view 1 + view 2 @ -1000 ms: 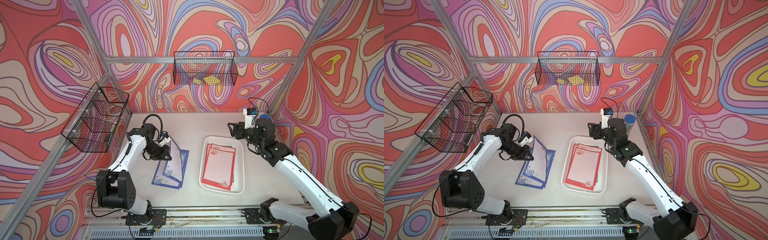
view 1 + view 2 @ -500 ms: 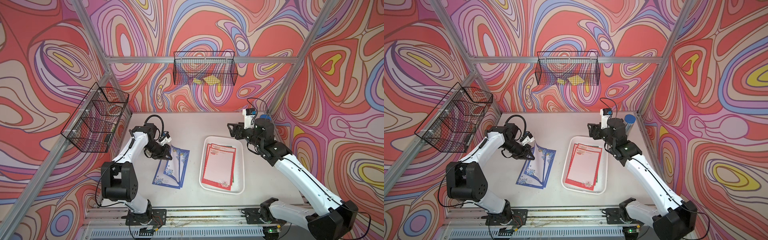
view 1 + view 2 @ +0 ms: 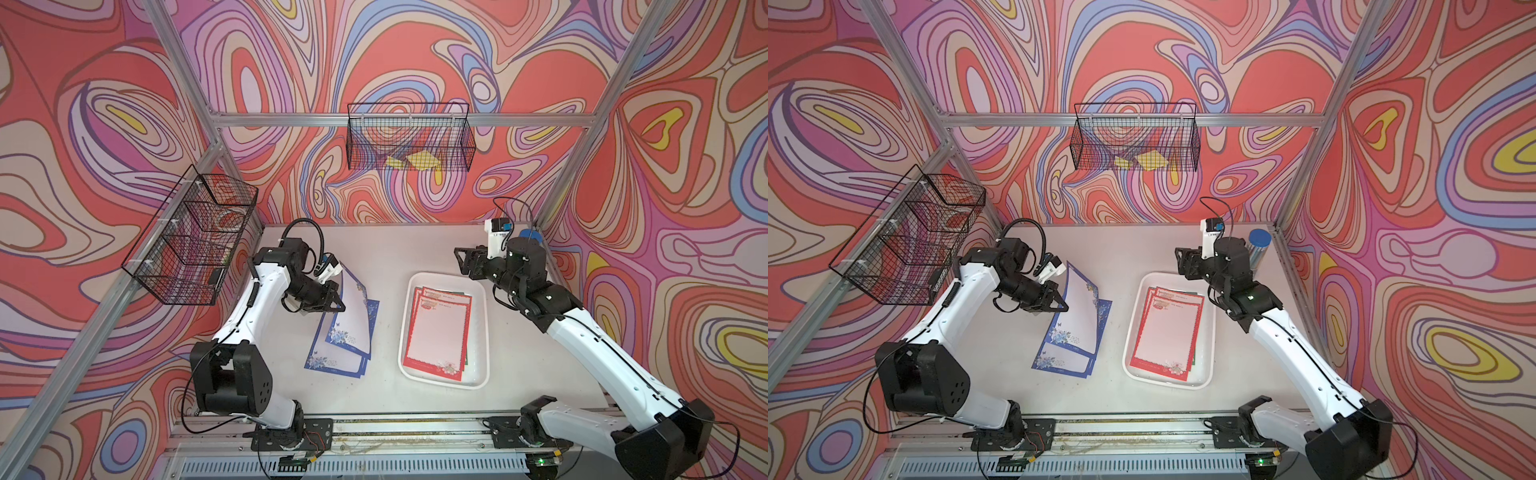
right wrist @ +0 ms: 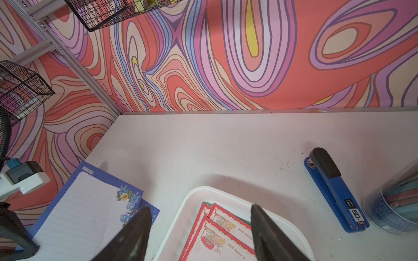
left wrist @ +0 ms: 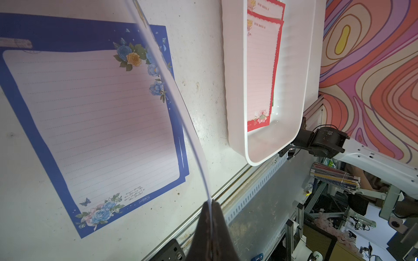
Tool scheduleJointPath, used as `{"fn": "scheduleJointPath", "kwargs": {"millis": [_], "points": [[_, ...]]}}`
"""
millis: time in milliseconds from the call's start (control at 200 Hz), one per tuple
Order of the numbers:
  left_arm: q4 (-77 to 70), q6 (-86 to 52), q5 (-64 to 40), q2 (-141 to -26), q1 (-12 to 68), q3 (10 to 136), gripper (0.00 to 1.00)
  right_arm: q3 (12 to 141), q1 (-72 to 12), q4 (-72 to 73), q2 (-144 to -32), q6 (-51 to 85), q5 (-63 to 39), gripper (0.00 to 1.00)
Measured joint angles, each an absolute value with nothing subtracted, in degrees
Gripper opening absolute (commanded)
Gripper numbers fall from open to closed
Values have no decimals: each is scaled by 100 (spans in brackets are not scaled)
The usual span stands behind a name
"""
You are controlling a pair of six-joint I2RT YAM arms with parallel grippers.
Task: Take out the stationery paper from the storage box
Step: Place the stationery paper at the center of the board.
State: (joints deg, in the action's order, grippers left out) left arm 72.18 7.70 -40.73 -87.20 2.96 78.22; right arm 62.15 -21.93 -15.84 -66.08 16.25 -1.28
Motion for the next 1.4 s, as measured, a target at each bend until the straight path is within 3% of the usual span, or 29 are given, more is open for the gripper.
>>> {"fn": "scheduleJointPath", "kwargs": {"millis": [416,1091,1252,1402], "points": [[7244,770,-3822,-9535,296,7822,0,6158,-2193,-1505,-6514,1662,-82,72],[7234,504,-2303,-10342,296,7992,3,6156,-2193,-1726,-6514,1516,69,72],[7185,425,-2152,-10451,296,7990,9,6156,-2193,-1761,-6519,1498,71,72],[7122,375,-2023,-10486,296,7990,30,6156,-2193,-1765,-6549,1487,80,73]]}}
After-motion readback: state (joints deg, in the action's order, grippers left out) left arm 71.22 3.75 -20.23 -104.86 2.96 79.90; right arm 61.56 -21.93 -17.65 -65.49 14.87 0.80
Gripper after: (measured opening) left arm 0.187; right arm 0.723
